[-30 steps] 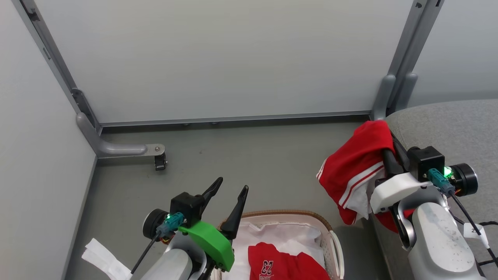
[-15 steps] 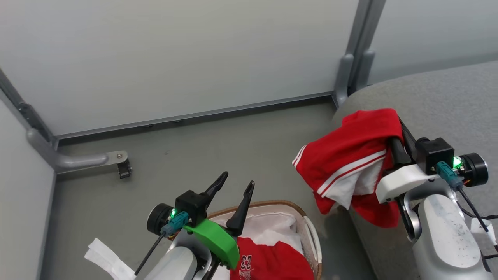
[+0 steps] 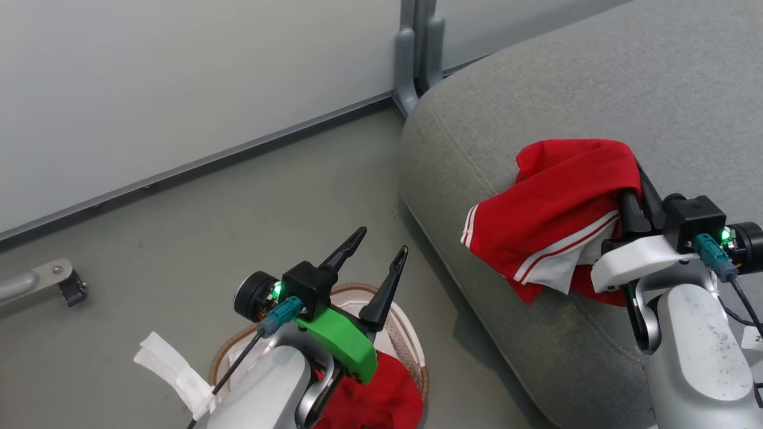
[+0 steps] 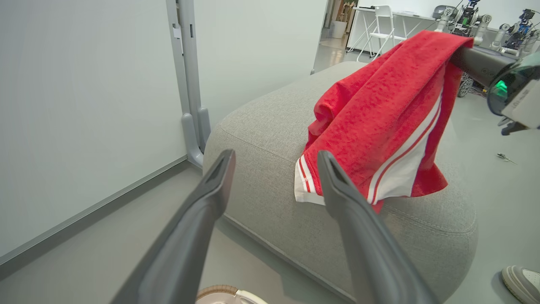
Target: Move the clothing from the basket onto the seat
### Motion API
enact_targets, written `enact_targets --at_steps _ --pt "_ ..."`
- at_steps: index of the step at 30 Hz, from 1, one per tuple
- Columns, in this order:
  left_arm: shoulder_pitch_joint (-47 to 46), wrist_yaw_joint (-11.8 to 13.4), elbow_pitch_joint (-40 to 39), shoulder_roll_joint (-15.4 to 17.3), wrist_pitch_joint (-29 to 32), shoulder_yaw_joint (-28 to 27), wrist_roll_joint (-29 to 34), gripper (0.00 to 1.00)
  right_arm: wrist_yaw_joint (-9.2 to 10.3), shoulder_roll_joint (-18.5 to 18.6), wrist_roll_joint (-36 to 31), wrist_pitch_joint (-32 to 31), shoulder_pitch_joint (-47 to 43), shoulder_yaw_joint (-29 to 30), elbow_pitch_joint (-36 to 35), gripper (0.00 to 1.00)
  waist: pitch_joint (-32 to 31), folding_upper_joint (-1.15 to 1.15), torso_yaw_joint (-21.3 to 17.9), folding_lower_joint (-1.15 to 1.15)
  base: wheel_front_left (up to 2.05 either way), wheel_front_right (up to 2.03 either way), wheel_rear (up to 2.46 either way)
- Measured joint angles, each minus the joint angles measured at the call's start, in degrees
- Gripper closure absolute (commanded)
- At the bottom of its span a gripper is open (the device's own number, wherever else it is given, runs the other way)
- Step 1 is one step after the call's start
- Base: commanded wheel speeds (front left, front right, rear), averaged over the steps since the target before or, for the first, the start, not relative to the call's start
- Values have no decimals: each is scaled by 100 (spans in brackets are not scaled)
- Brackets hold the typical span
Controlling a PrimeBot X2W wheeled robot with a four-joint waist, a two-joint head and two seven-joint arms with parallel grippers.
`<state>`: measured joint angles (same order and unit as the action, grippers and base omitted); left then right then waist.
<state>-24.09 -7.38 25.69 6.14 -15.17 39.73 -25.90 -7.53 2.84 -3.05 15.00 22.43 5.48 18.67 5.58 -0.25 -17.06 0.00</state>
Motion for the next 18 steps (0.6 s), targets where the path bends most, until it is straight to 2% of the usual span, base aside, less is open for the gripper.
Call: enact_targets --at_steps 6,12,14,18 --pt "-142 0 3 46 0 93 33 0 0 -2 101 0 13 115 -120 100 388 0 -310 0 0 0 0" --pt "-343 0 -57 81 0 170 58 0 0 15 -85 0 408 285 -179 100 814 0 -318 0 0 0 0" --pt "-418 0 -96 112 0 192 101 0 0 108 -129 0 681 332 -208 100 949 0 -265 0 0 0 0" --pt "-599 0 -260 129 0 304 160 0 0 622 -264 0 1400 459 -138 100 1241 0 -87 0 0 0 0"
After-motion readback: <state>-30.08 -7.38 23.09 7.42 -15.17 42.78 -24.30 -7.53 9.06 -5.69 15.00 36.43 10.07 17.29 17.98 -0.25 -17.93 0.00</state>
